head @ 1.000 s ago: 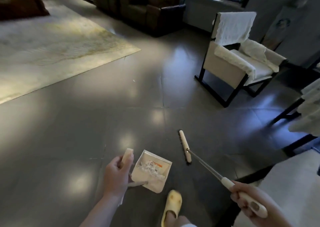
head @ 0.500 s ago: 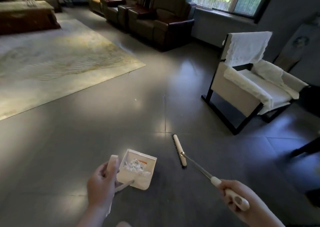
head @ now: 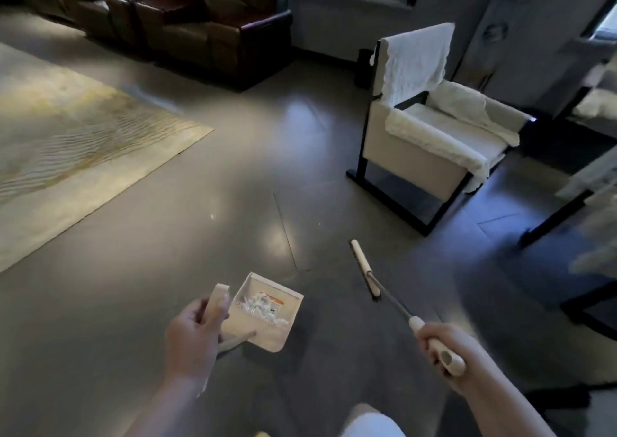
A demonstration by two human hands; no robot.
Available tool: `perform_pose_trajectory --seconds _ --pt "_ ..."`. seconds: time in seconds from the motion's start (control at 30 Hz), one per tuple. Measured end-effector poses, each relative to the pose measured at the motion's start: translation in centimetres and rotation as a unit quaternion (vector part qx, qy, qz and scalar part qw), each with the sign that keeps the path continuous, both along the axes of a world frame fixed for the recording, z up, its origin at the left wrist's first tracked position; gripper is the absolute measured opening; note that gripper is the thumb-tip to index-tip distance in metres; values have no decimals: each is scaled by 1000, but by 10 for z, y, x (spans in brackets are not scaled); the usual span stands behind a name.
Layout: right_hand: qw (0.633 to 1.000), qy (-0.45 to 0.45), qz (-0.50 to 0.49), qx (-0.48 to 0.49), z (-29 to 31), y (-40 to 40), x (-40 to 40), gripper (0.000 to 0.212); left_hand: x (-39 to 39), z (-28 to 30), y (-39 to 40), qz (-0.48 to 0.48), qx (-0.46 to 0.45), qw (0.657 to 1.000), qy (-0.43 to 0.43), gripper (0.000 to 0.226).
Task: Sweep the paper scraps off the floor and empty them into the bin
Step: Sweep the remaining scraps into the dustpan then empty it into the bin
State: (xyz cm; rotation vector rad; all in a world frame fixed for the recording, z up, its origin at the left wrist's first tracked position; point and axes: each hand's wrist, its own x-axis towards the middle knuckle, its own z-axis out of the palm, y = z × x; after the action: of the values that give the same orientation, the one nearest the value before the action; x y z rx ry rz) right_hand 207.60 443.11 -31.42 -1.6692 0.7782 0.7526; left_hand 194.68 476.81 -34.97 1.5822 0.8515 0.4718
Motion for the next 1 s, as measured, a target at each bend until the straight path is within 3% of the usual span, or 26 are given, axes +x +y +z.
perform_pose_trajectory --seconds 0.17,0.43,0.63,1.0 --pt "997 -14 -66 -28 6 -2 40 2 75 -5 24 -5 -33 999 -8 32" --pt "988 23 -149 -23 -16 -6 170 5 201 -12 42 35 -7 999 11 37" --pt "991 50 -124 -16 -38 19 284 6 296 -7 54 51 -34 997 52 55" --pt "991 115 8 71 -62 163 385 8 329 0 119 141 -31 986 81 37"
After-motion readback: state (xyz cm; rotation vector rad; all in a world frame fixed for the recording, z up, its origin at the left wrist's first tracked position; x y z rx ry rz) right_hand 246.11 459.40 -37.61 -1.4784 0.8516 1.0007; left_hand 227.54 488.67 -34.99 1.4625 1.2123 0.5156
